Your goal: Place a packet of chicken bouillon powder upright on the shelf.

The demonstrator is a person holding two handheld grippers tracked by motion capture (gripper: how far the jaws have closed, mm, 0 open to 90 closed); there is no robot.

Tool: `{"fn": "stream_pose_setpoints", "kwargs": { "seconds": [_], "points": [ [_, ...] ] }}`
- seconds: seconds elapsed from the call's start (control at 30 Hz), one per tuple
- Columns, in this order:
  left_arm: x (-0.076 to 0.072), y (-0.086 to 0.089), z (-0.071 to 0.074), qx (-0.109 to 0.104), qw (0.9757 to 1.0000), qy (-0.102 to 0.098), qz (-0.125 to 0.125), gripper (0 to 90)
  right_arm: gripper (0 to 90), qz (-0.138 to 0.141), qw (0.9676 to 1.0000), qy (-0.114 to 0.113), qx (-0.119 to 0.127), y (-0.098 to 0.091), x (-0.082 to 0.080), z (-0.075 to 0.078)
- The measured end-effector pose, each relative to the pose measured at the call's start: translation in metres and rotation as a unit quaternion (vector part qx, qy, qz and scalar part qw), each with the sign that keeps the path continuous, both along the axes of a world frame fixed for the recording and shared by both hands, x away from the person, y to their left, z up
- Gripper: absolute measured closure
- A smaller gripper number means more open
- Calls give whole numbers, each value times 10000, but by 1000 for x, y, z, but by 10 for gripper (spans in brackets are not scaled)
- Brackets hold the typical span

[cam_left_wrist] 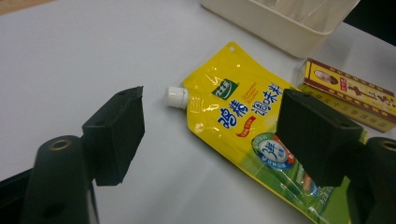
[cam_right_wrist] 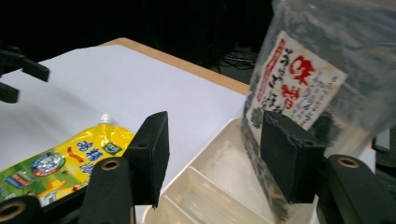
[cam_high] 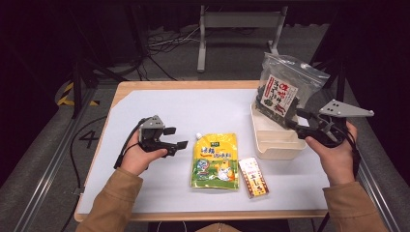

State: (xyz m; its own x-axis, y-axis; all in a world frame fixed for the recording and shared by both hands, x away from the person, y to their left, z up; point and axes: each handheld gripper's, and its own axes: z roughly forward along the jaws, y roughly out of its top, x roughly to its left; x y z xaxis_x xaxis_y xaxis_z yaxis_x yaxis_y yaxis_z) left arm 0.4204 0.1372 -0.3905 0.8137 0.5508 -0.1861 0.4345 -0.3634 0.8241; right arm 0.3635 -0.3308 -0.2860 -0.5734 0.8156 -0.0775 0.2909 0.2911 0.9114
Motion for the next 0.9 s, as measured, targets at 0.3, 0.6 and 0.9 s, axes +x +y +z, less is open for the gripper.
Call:
{"fn": "stream_pose_setpoints", "kwargs": {
  "seconds": [0.3, 0.6, 0.9],
  "points": [
    [4, -21, -16, 130, 9985, 524, -30, 268, 430, 148, 9998, -13, -102, 10, -5, -5],
    [8, -36, -30, 293, 9975, 640, 77, 233, 427, 298, 9994, 23, -149, 17, -8, -13],
    [7, -42, -36, 303, 9963, 802, 79, 255, 438, 549, 9982, 162, -176, 28, -6, -20]
  ]
}}
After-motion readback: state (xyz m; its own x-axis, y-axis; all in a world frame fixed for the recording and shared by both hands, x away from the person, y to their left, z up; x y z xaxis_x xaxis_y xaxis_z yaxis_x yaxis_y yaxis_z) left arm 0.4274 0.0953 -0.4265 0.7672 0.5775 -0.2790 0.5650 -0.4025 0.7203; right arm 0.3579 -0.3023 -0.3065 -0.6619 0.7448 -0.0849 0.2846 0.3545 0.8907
